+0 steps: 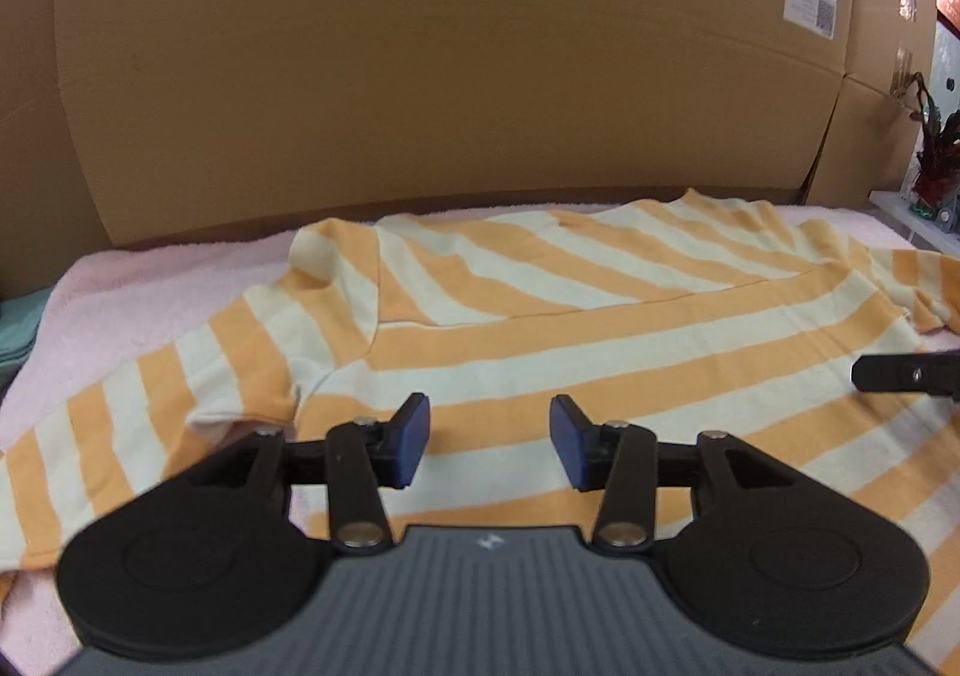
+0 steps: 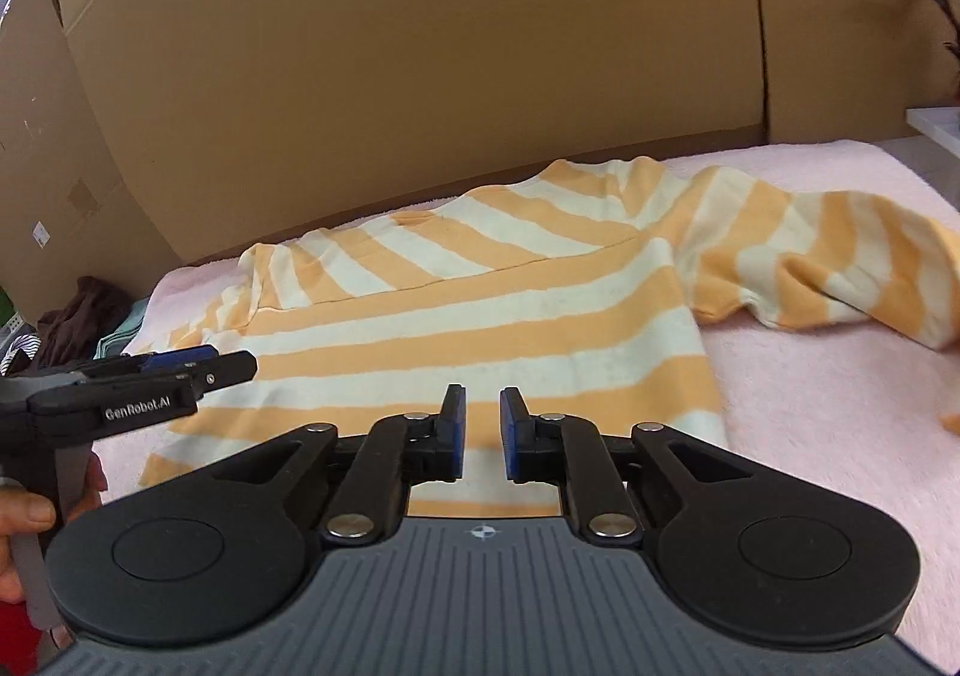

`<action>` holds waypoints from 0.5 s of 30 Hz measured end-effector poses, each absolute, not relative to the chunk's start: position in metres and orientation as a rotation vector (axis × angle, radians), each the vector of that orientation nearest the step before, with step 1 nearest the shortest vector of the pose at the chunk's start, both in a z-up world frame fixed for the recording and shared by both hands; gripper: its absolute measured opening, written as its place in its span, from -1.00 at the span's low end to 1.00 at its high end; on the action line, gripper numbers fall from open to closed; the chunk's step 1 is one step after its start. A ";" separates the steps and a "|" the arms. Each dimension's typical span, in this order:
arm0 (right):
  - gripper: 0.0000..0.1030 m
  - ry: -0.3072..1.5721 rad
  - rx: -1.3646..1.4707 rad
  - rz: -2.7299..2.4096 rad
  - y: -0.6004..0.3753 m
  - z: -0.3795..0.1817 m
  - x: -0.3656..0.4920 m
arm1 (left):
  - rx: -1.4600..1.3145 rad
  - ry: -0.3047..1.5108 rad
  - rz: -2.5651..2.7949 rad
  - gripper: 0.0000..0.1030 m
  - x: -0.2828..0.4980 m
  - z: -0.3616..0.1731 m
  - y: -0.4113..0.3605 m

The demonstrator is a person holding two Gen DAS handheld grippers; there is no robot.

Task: Fold clothes

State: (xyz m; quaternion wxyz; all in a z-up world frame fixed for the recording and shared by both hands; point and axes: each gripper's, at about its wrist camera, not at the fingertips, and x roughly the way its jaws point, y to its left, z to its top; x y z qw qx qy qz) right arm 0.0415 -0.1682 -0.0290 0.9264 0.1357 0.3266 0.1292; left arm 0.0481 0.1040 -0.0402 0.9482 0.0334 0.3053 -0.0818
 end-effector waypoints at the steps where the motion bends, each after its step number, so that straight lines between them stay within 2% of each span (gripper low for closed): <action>1: -0.72 0.691 0.273 0.244 -0.172 -0.032 0.054 | 0.070 0.622 -0.163 0.03 0.051 -0.044 0.107; 2: -0.76 0.697 0.269 0.219 -0.178 -0.035 0.064 | 0.071 0.622 -0.160 0.18 0.054 -0.048 0.111; 5: -0.87 0.667 0.217 0.122 -0.193 -0.033 0.083 | 0.019 0.630 -0.160 0.21 0.061 -0.049 0.123; 6: -0.98 0.661 0.216 0.102 -0.195 -0.030 0.088 | 0.028 0.627 -0.148 0.21 0.064 -0.048 0.123; 9: -0.48 0.650 0.256 0.196 -0.189 -0.021 0.102 | 0.057 0.629 -0.130 0.29 0.075 -0.049 0.122; 11: -0.32 0.633 0.262 0.366 -0.172 -0.018 0.112 | 0.026 0.636 -0.137 0.35 0.081 -0.049 0.127; 13: -0.31 0.621 0.237 0.443 -0.160 -0.023 0.121 | 0.027 0.636 -0.145 0.40 0.079 -0.051 0.126; 15: -0.39 0.657 0.224 0.443 -0.161 -0.036 0.128 | 0.043 0.635 -0.144 0.42 0.076 -0.051 0.123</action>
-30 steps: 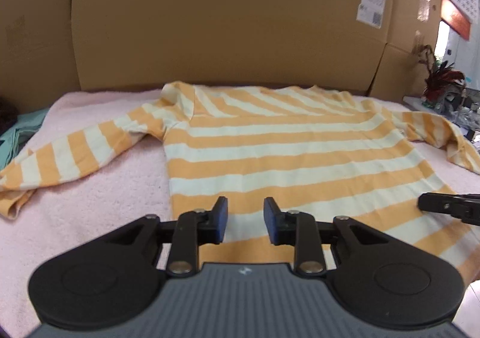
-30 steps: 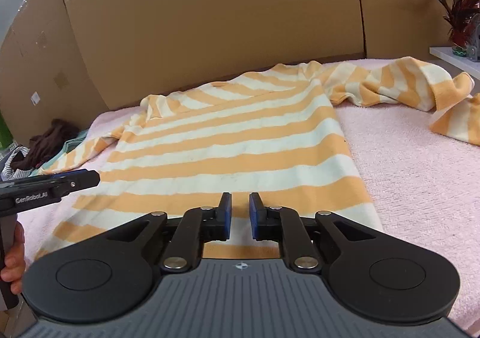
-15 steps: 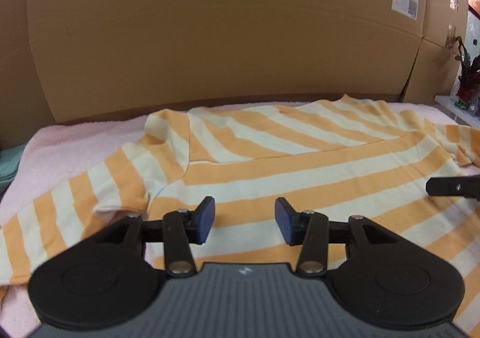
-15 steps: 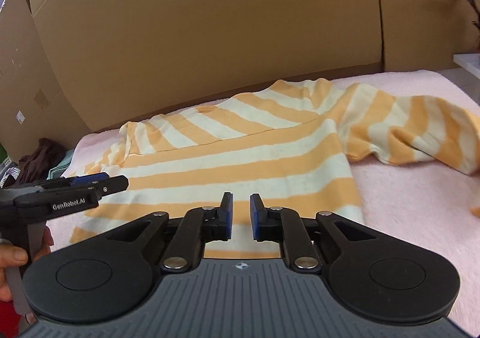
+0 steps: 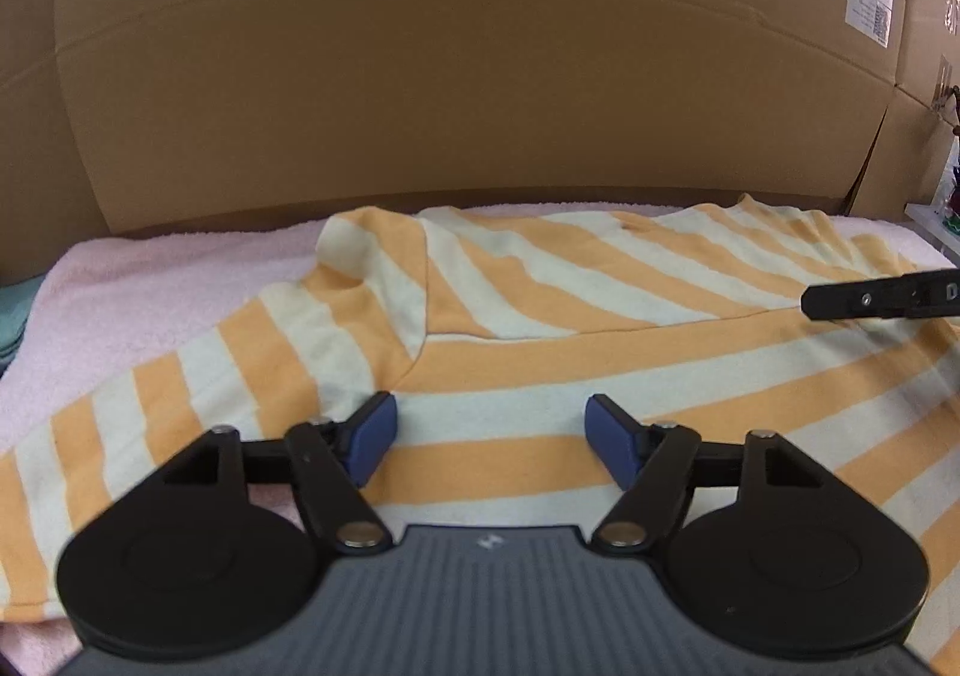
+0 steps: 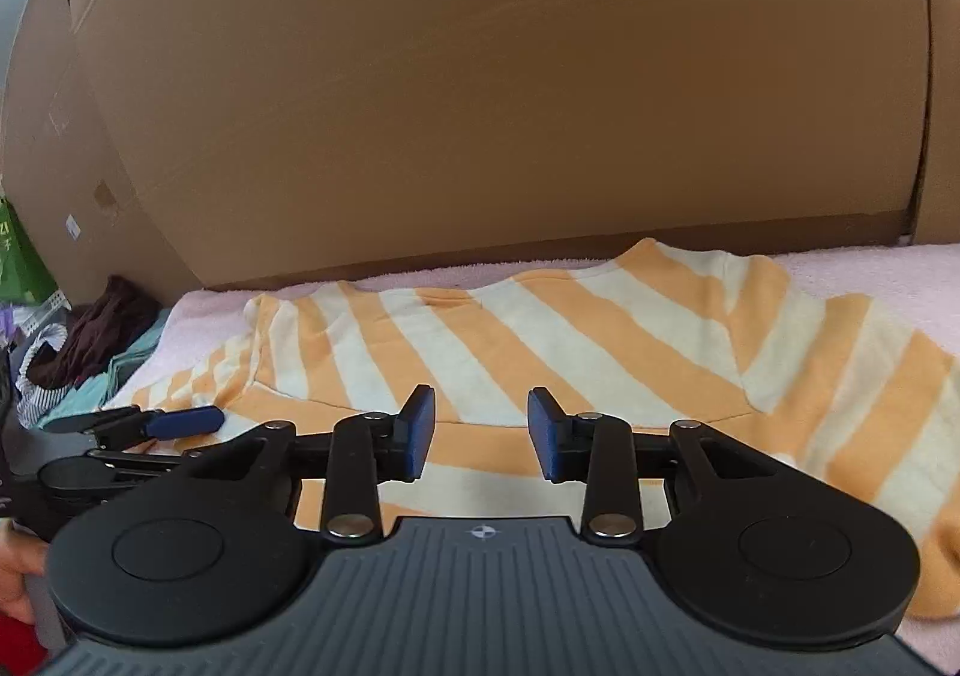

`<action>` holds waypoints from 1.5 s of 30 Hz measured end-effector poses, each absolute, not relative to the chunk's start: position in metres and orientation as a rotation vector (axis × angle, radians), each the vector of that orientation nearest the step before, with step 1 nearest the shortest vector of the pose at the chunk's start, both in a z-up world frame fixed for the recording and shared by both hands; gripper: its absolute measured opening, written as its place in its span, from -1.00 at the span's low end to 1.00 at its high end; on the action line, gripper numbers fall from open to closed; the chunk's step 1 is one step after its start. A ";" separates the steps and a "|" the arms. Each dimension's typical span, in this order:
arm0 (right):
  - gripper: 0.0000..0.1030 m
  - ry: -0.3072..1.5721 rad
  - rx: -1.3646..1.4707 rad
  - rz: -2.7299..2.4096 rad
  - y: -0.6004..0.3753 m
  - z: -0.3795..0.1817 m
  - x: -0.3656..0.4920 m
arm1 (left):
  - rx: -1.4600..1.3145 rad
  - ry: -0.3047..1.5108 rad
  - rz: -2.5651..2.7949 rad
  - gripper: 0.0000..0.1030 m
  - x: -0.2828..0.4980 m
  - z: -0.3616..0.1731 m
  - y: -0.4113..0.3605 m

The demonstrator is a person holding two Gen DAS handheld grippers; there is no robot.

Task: Fold clothes

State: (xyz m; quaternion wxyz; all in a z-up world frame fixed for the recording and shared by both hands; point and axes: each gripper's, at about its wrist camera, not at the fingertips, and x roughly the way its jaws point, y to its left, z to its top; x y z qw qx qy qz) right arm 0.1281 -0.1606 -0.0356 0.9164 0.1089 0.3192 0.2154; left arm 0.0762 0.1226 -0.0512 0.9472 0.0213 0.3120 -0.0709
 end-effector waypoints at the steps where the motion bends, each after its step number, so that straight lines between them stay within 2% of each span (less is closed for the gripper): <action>1: -0.62 0.659 0.240 0.442 -0.164 -0.040 0.129 | 0.041 0.636 -0.143 0.43 0.076 -0.051 0.123; 3: -0.68 0.644 0.290 0.443 -0.172 -0.046 0.128 | 0.032 0.637 -0.140 0.43 0.077 -0.051 0.123; 5: -0.64 0.639 0.331 0.472 -0.175 -0.050 0.135 | 0.037 0.637 -0.131 0.45 0.076 -0.051 0.123; 7: -0.33 0.645 0.406 0.538 -0.181 -0.054 0.138 | 0.045 0.639 -0.121 0.47 0.077 -0.050 0.120; 8: -0.30 0.648 0.451 0.568 -0.185 -0.056 0.140 | 0.046 0.640 -0.117 0.48 0.078 -0.050 0.119; 13: -0.50 0.653 0.517 0.543 -0.187 -0.058 0.145 | 0.063 0.643 -0.092 0.60 0.080 -0.050 0.116; 16: -0.61 0.648 0.484 0.511 -0.184 -0.054 0.141 | 0.058 0.643 -0.093 0.61 0.079 -0.051 0.118; 21: -0.61 0.595 0.323 0.311 -0.174 -0.045 0.140 | 0.063 0.642 -0.091 0.64 0.080 -0.051 0.118; 24: -0.51 0.517 0.172 -0.021 -0.184 -0.028 0.123 | 0.061 0.639 -0.096 0.66 0.079 -0.051 0.118; 26: -0.51 0.459 0.264 -0.061 -0.206 -0.014 0.089 | 0.077 0.632 -0.079 0.73 0.077 -0.052 0.115; 30: -0.30 0.427 0.361 -0.118 -0.244 0.002 0.011 | 0.161 0.613 -0.036 0.83 0.073 -0.053 0.104; 32: -0.03 0.426 0.233 -0.183 -0.250 0.002 -0.022 | 0.168 0.610 -0.033 0.84 0.072 -0.053 0.104; 33: 0.26 0.434 0.152 -0.215 -0.249 0.000 -0.033 | 0.164 0.612 -0.033 0.84 0.073 -0.053 0.105; 34: 0.40 0.460 0.086 -0.230 -0.250 -0.003 -0.042 | 0.159 0.613 -0.033 0.84 0.073 -0.053 0.106; 36: 0.39 0.497 0.038 -0.207 -0.260 -0.013 -0.050 | 0.155 0.615 -0.031 0.85 0.073 -0.052 0.107; 40: 0.27 0.532 -0.004 -0.177 -0.269 -0.035 -0.031 | 0.172 0.609 -0.017 0.90 0.072 -0.052 0.105; 41: -0.12 0.557 -0.025 -0.198 -0.268 -0.040 -0.021 | 0.174 0.609 -0.014 0.91 0.071 -0.051 0.104; 42: -0.94 0.561 -0.014 -0.217 -0.271 -0.039 -0.013 | 0.177 0.609 -0.010 0.92 0.071 -0.051 0.104; 45: -0.90 0.541 0.063 -0.260 -0.288 -0.028 0.008 | 0.171 0.614 -0.013 0.92 0.072 -0.051 0.106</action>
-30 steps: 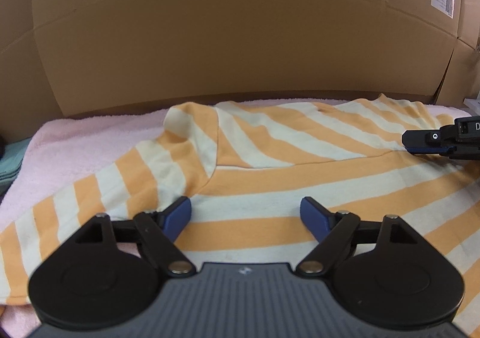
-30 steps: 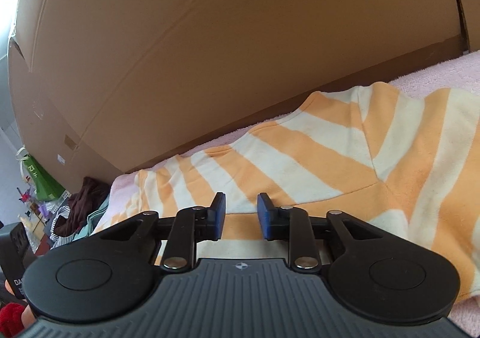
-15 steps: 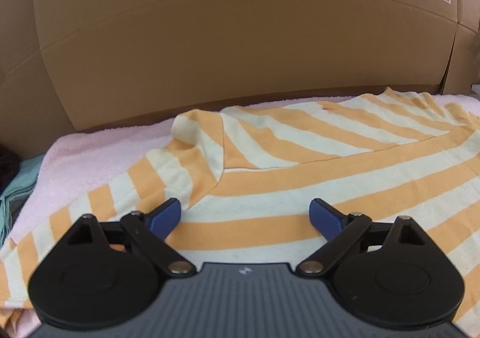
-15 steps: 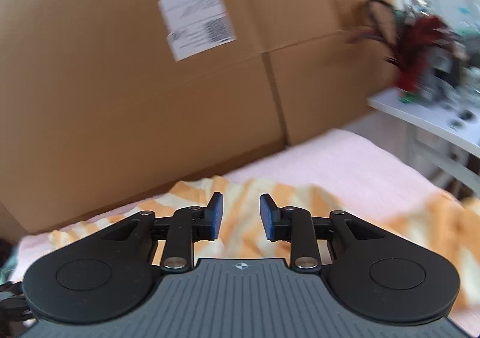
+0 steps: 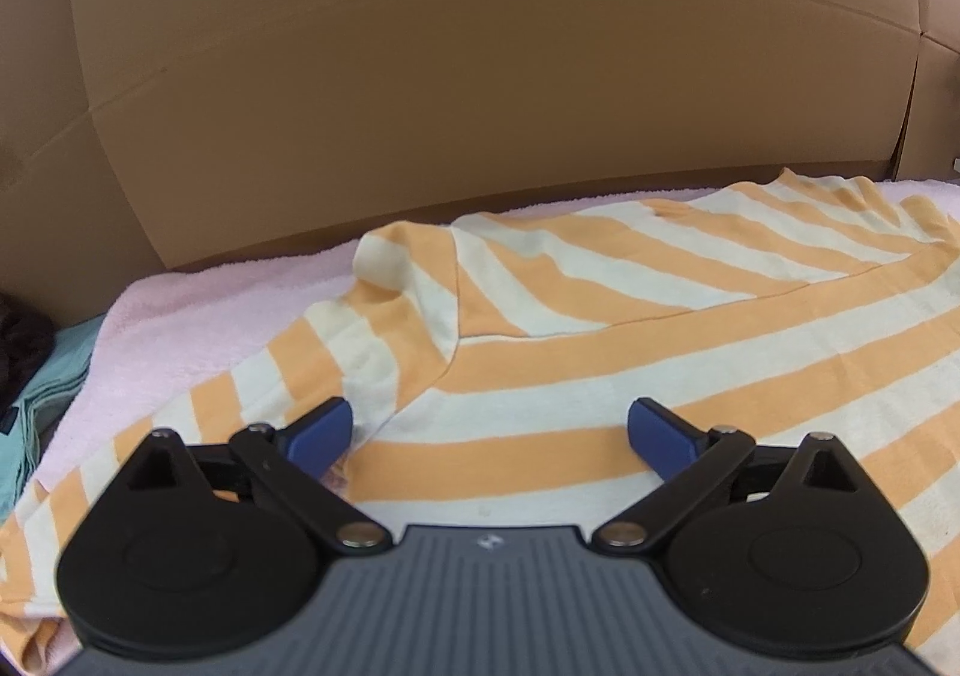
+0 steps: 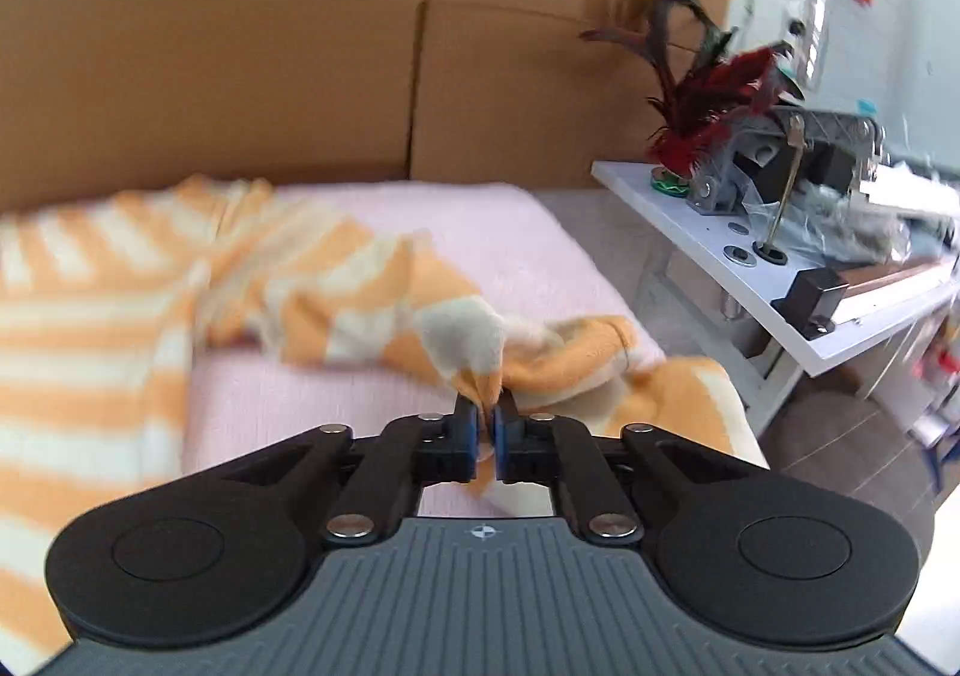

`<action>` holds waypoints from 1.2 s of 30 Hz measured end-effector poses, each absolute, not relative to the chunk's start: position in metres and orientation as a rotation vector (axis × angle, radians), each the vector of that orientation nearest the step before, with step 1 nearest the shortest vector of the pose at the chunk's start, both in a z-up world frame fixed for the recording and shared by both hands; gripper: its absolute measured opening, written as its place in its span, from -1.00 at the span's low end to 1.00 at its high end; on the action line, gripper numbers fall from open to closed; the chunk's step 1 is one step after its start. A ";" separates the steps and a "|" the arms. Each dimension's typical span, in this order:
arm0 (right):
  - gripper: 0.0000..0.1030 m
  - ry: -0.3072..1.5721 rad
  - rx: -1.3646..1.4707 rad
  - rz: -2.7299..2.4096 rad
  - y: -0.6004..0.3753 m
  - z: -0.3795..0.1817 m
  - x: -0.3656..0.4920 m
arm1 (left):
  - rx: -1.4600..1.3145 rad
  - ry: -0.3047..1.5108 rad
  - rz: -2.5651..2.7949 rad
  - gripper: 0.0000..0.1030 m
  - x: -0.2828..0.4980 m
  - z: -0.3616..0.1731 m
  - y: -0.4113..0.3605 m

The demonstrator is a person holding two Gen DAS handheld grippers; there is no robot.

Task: Fold clothes

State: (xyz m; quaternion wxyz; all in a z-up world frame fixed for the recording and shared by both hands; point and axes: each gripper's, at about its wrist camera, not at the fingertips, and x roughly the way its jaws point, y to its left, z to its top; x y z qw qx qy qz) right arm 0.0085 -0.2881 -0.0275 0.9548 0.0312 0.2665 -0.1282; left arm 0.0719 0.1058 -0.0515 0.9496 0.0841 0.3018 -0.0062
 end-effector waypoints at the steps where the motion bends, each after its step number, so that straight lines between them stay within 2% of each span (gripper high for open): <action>1: -0.90 0.515 0.065 -0.293 -0.293 -0.020 0.015 | 0.166 0.617 -0.013 0.93 0.072 -0.052 0.107; 5: -0.90 0.397 0.061 -0.472 -0.318 0.010 0.043 | 0.151 0.624 -0.015 0.94 0.073 -0.052 0.109; 8: -0.90 0.403 0.063 -0.610 -0.339 0.005 0.062 | 0.147 0.626 -0.016 0.94 0.074 -0.052 0.109; 11: -0.89 0.492 0.057 -0.601 -0.350 -0.014 0.069 | 0.151 0.624 -0.014 0.94 0.073 -0.053 0.108; 14: -0.63 0.456 0.069 -0.658 -0.352 -0.020 0.049 | 0.160 0.620 -0.010 0.94 0.072 -0.053 0.107; 15: -0.33 0.428 0.089 -0.670 -0.350 -0.018 0.038 | 0.164 0.619 -0.008 0.94 0.072 -0.053 0.106; 16: -0.22 0.400 0.117 -0.670 -0.349 -0.015 0.028 | 0.167 0.618 -0.007 0.95 0.072 -0.053 0.106; 19: -0.22 0.404 0.201 -0.433 -0.331 -0.008 0.010 | 0.170 0.616 -0.005 0.95 0.071 -0.054 0.105; 24: -0.24 0.475 0.215 -0.164 -0.291 -0.014 0.024 | 0.185 0.612 0.005 0.97 0.070 -0.053 0.103; 28: -0.50 0.616 0.275 0.041 -0.268 -0.033 0.069 | 0.187 0.612 0.008 0.98 0.071 -0.053 0.103; 30: -0.80 0.632 0.268 0.017 -0.269 -0.036 0.087 | 0.185 0.613 0.008 0.98 0.071 -0.053 0.104; 34: -1.00 0.621 0.247 -0.068 -0.279 -0.039 0.119 | 0.167 0.621 0.003 0.99 0.073 -0.053 0.107; 36: -1.00 0.581 0.204 -0.149 -0.284 -0.038 0.127 | 0.157 0.625 0.000 0.99 0.074 -0.053 0.108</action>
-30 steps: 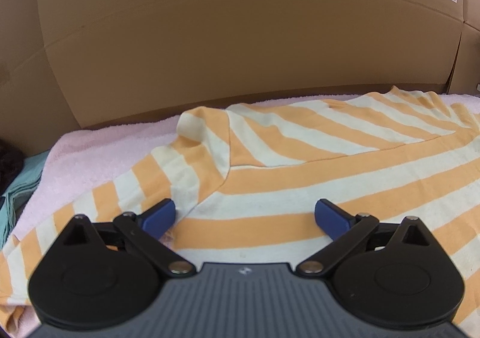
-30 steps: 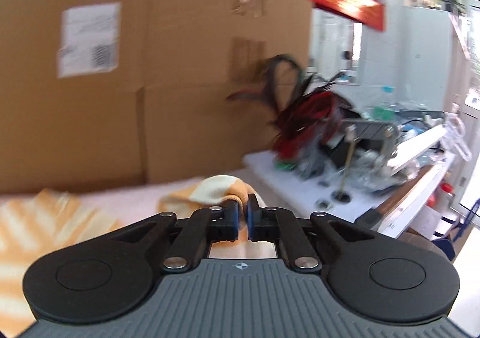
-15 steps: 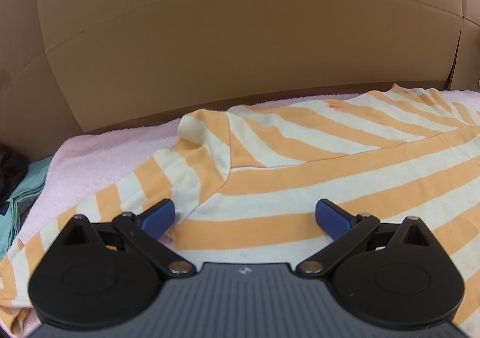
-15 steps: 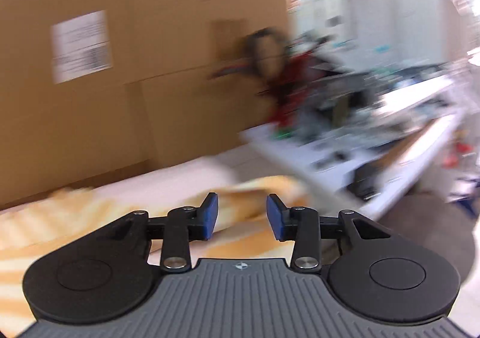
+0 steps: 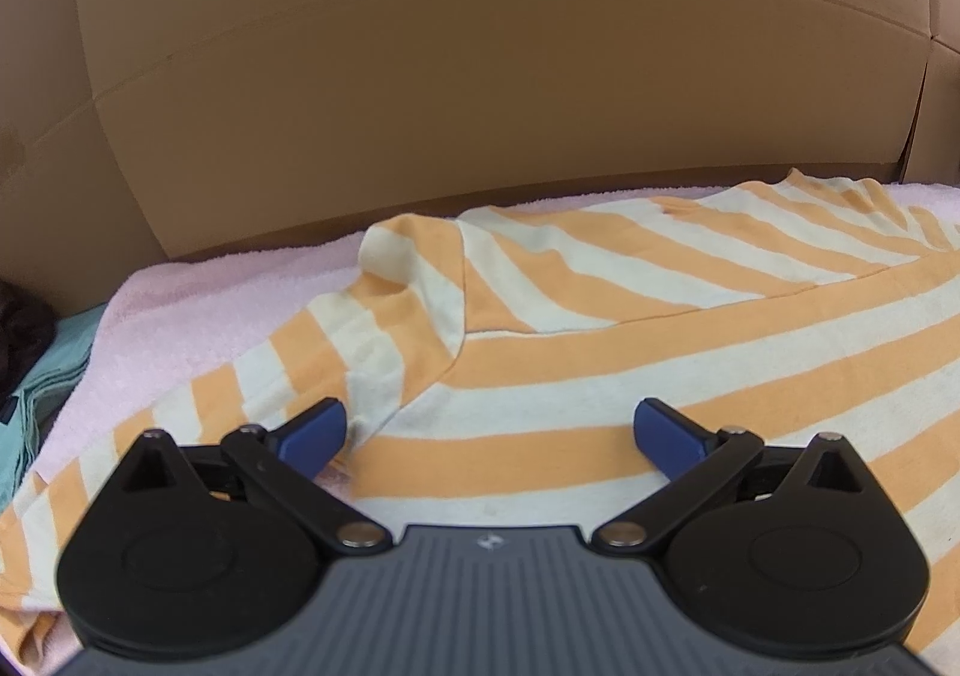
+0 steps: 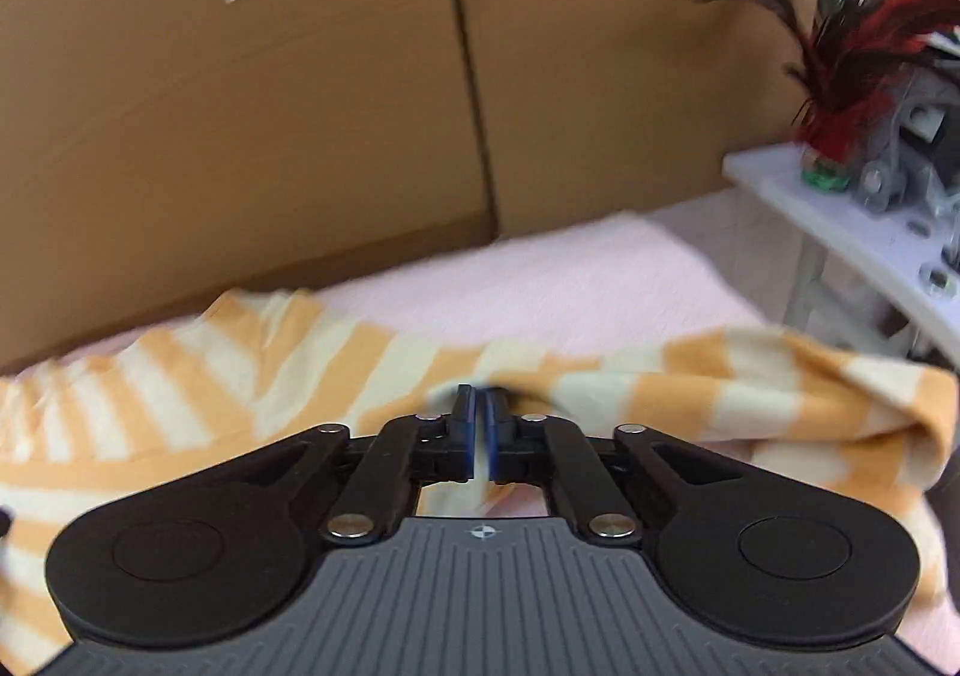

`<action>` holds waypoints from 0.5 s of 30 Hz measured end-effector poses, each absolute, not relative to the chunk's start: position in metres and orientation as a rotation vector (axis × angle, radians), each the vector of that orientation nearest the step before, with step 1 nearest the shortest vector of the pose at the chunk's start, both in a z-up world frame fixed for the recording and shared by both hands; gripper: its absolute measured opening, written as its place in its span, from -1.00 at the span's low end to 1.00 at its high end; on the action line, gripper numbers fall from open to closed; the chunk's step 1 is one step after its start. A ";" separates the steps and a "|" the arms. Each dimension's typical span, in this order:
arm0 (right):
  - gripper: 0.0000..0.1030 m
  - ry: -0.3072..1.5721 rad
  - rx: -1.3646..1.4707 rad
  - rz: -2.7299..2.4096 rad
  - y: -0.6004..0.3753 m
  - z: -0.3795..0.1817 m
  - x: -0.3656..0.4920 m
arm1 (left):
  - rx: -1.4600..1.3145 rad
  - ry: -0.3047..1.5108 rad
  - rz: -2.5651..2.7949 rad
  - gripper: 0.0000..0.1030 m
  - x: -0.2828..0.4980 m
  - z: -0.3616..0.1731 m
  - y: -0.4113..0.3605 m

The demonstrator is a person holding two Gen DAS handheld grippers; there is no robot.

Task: Fold clothes

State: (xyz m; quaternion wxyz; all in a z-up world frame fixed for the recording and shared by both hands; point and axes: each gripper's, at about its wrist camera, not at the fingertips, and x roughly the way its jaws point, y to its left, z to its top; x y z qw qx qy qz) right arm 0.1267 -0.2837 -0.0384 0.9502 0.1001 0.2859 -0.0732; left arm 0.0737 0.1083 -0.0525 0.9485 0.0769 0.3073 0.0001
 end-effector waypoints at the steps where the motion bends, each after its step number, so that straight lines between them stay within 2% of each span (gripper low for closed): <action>1: -1.00 0.573 0.206 -0.168 -0.286 -0.038 0.125 | 0.153 0.627 -0.001 0.99 0.074 -0.053 0.109; 2: -0.96 0.569 0.224 -0.170 -0.288 -0.037 0.120 | 0.155 0.627 0.000 0.99 0.074 -0.052 0.108; 3: -0.80 0.564 0.243 -0.172 -0.290 -0.036 0.116 | 0.157 0.626 0.001 0.99 0.074 -0.052 0.108; 4: -0.76 0.561 0.282 -0.131 -0.291 -0.034 0.109 | 0.159 0.625 0.002 0.99 0.074 -0.052 0.108; 6: -0.76 0.556 0.349 0.000 -0.286 -0.031 0.094 | 0.166 0.623 0.005 0.99 0.074 -0.053 0.107; 9: -0.76 0.552 0.286 0.177 -0.258 -0.032 0.083 | 0.171 0.621 0.007 0.99 0.074 -0.053 0.106; 13: -0.78 0.611 0.305 0.319 -0.242 -0.048 0.091 | 0.166 0.623 0.005 0.99 0.074 -0.053 0.108; 14: -1.00 0.625 0.317 0.315 -0.242 -0.052 0.094 | 0.164 0.624 0.004 0.99 0.074 -0.054 0.108; 15: -1.00 0.626 0.341 0.295 -0.246 -0.053 0.096 | 0.162 0.625 0.004 0.99 0.074 -0.054 0.108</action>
